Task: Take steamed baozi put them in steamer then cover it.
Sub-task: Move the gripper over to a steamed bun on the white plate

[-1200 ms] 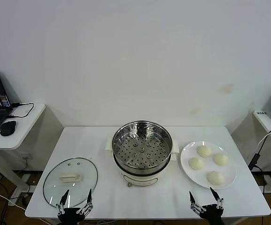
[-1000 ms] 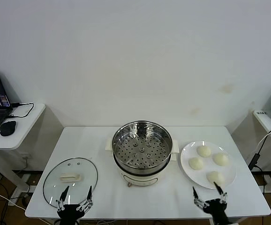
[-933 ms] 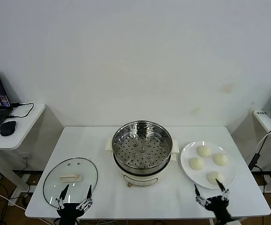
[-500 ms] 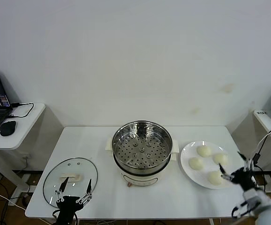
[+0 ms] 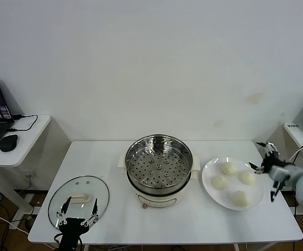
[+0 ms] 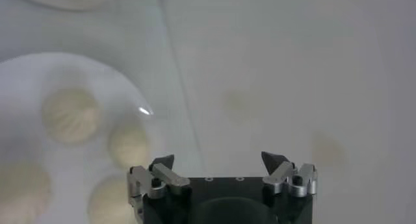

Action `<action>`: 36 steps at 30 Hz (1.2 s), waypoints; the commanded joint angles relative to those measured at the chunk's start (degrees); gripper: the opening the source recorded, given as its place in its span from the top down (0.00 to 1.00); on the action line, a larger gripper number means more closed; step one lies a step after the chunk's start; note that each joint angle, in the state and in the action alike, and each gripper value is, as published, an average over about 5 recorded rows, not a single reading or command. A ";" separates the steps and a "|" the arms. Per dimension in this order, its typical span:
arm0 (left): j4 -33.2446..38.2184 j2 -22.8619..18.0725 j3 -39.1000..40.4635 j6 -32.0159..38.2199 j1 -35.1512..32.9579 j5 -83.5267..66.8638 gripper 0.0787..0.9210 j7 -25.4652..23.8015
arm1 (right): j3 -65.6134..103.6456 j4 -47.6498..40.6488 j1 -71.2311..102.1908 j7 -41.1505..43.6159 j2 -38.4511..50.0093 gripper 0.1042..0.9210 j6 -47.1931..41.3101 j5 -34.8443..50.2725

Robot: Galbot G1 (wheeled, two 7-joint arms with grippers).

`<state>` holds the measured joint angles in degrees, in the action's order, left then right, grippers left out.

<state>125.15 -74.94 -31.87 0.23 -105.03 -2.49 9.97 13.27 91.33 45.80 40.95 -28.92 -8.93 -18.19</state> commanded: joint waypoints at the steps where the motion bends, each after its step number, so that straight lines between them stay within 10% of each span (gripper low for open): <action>1: -0.07 0.10 -0.28 0.13 0.12 0.51 0.12 0.16 | -20.69 -10.68 -22.37 11.96 5.75 0.12 1.06 -1.05; 36: 0.57 -0.03 -3.25 0.63 -0.62 0.36 0.12 0.19 | -41.65 -40.10 -38.55 17.25 -18.58 0.12 12.78 -4.31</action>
<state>125.78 -74.98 -35.14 0.89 -105.68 -2.16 10.16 -26.67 54.08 8.31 57.87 -45.06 3.22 -22.31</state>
